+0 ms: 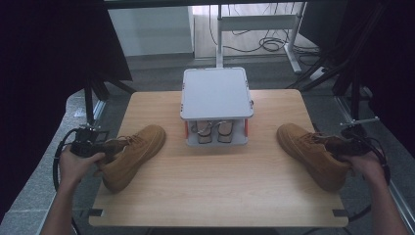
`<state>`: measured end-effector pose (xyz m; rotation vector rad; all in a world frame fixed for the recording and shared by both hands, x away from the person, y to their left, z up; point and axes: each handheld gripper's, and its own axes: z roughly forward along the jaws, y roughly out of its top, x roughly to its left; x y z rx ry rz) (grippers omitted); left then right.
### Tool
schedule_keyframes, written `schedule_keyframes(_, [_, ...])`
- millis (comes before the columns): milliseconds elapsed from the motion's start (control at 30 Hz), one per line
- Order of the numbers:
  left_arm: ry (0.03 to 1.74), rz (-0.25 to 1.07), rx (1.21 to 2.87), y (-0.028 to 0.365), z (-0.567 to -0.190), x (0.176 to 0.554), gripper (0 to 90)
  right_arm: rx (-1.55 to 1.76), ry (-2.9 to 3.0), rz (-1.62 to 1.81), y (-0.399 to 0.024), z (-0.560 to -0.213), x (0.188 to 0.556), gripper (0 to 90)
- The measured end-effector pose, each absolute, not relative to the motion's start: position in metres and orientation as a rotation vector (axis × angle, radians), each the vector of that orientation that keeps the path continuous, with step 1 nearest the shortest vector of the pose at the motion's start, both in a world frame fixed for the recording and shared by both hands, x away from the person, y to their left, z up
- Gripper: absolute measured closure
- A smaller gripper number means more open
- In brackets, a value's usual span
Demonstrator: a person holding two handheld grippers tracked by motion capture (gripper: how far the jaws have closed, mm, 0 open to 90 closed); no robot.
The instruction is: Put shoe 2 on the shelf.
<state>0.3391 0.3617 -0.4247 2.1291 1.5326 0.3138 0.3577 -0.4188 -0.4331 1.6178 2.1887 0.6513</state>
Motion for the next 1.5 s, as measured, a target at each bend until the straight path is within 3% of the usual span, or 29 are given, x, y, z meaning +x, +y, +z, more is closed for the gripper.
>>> schedule_keyframes(67, [1.527,0.306,2.142,0.36,-0.425,0.34,63.2,1.625,2.188,0.666,-0.42,-0.433,0.358,77.2])
schedule_keyframes(233, [1.54,0.33,2.184,0.353,-0.426,0.344,64.3,1.632,2.171,0.688,-0.421,-0.433,0.357,79.4])
schedule_keyframes(633, [1.576,0.319,2.204,0.352,-0.431,0.351,78.2,1.628,2.128,0.726,-0.422,-0.435,0.353,82.6])
schedule_keyframes(1500, [1.427,0.459,2.142,0.322,-0.395,0.327,80.4,1.424,1.973,0.799,-0.405,-0.411,0.324,84.0])
